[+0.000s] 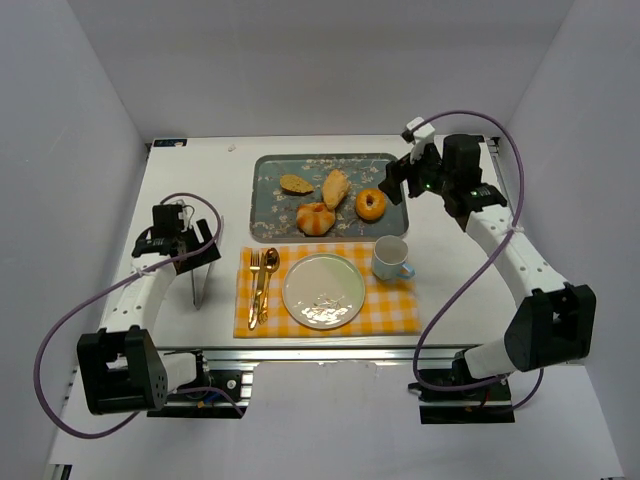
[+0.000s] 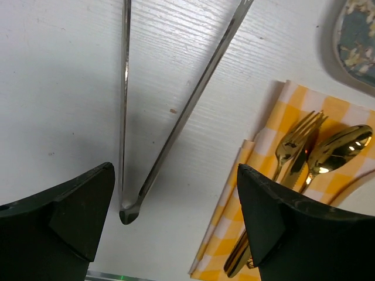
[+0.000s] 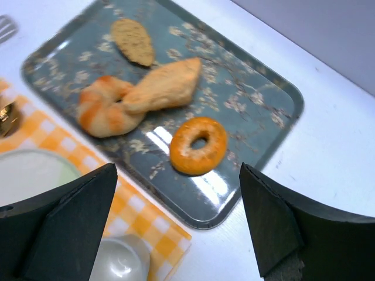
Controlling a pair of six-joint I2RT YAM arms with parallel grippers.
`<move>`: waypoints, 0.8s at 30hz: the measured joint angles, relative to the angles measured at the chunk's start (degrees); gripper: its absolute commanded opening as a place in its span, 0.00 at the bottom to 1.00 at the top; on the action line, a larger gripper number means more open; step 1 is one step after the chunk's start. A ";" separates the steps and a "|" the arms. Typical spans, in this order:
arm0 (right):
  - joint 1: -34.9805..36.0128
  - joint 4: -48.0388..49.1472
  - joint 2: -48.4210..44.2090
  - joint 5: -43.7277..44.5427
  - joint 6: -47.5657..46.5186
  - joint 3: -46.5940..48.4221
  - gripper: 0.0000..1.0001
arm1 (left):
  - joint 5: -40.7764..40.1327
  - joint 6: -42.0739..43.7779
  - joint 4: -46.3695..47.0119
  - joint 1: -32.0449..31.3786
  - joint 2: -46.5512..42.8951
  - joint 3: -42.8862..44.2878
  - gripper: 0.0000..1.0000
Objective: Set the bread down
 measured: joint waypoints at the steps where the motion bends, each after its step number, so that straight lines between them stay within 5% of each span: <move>1: -0.24 0.00 -1.11 -2.62 -1.66 -0.83 0.89 | -0.31 0.20 0.02 0.00 0.76 0.15 0.94; 4: -1.07 -1.49 -3.08 -12.68 -9.88 -4.07 0.79 | -0.92 1.38 0.00 0.00 3.26 0.85 0.94; 6: -1.44 -3.45 -4.20 -20.26 -15.37 -7.34 0.48 | -1.18 2.69 0.07 0.00 5.25 1.42 0.94; 8: -1.55 -5.20 -4.79 -25.62 -18.99 -9.51 0.41 | -1.38 3.54 0.11 0.00 6.49 1.57 0.94; 10: -1.55 -6.45 -5.11 -29.86 -21.03 -11.02 0.42 | -1.77 4.66 0.15 0.00 7.93 1.57 0.94; 15: -1.51 -8.15 -5.35 -36.06 -24.00 -12.39 0.76 | -3.19 6.88 -0.17 0.02 12.94 2.34 0.94; 24: -1.55 -7.91 -6.86 -37.90 -24.68 -13.03 0.83 | -3.30 9.11 1.16 0.04 23.69 5.40 0.87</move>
